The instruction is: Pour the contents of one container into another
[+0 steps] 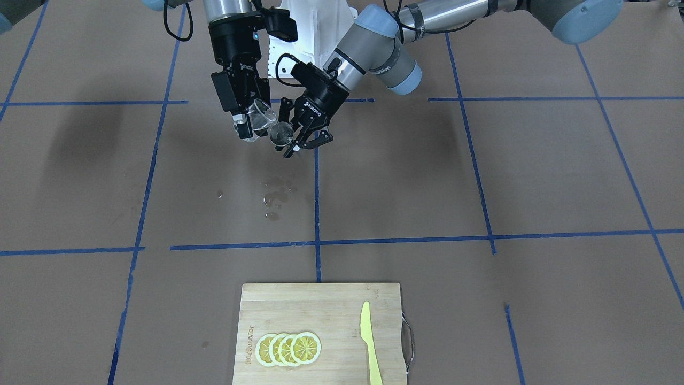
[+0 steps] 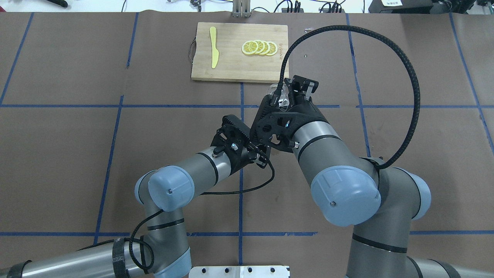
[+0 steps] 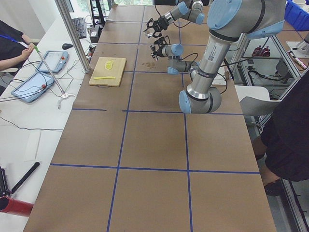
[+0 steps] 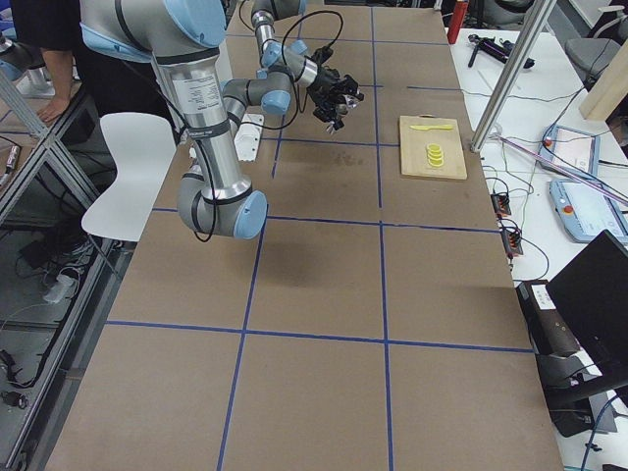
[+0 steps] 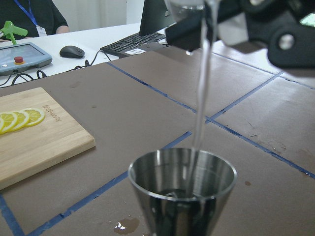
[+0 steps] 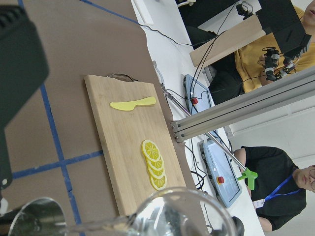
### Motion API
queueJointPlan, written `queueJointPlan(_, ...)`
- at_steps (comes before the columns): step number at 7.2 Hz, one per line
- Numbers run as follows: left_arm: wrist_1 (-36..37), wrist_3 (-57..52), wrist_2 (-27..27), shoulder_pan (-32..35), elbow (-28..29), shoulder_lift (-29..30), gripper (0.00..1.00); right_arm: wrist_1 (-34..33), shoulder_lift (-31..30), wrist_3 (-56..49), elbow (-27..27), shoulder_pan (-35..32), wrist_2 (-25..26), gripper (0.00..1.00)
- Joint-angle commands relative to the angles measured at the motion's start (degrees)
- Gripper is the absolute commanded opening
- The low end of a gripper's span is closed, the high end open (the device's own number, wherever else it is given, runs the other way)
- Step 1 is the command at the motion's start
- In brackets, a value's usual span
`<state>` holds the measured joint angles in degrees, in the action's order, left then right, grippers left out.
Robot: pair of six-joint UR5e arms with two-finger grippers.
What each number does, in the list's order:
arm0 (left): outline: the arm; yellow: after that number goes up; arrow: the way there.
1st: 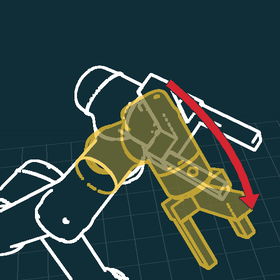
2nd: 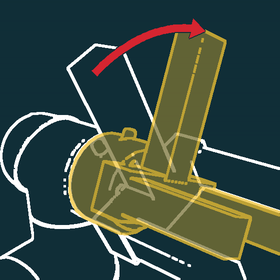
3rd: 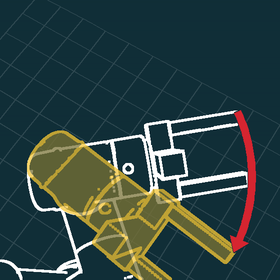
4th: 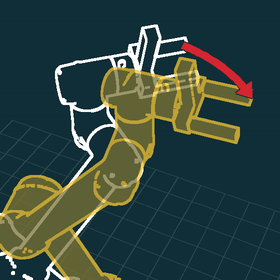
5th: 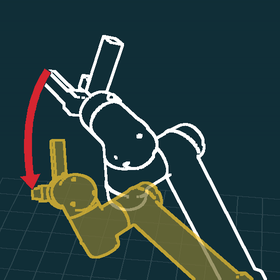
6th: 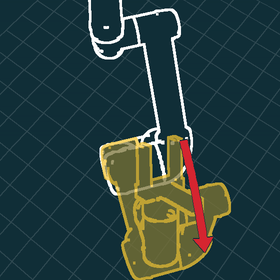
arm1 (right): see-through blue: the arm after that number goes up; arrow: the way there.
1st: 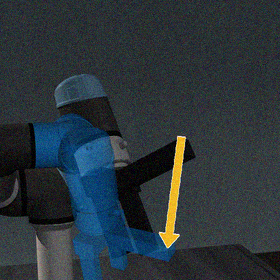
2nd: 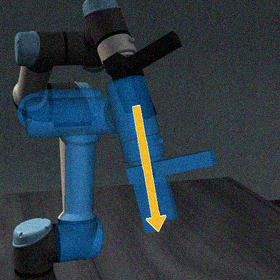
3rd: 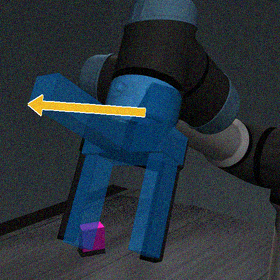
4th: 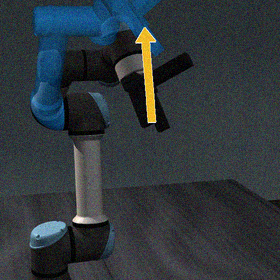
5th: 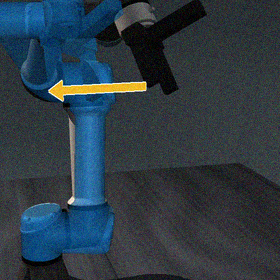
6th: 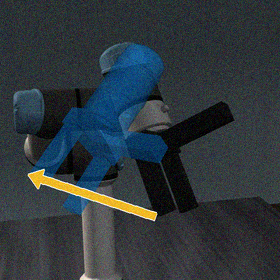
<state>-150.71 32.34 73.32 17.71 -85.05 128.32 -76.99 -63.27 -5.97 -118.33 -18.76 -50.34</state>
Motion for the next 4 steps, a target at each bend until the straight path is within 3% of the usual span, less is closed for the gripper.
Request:
queueJointPlan(1, -0.2, 0.0, 0.1, 0.1, 0.0, 0.0, 0.00, 0.0, 0.2, -1.4, 0.0, 0.0, 0.0, 0.00)
queueJointPlan(4, -0.2, 0.0, 0.1, 0.1, 0.0, 0.0, 0.00, 0.9, 0.3, -0.1, 0.0, -0.2, 0.0, 0.00)
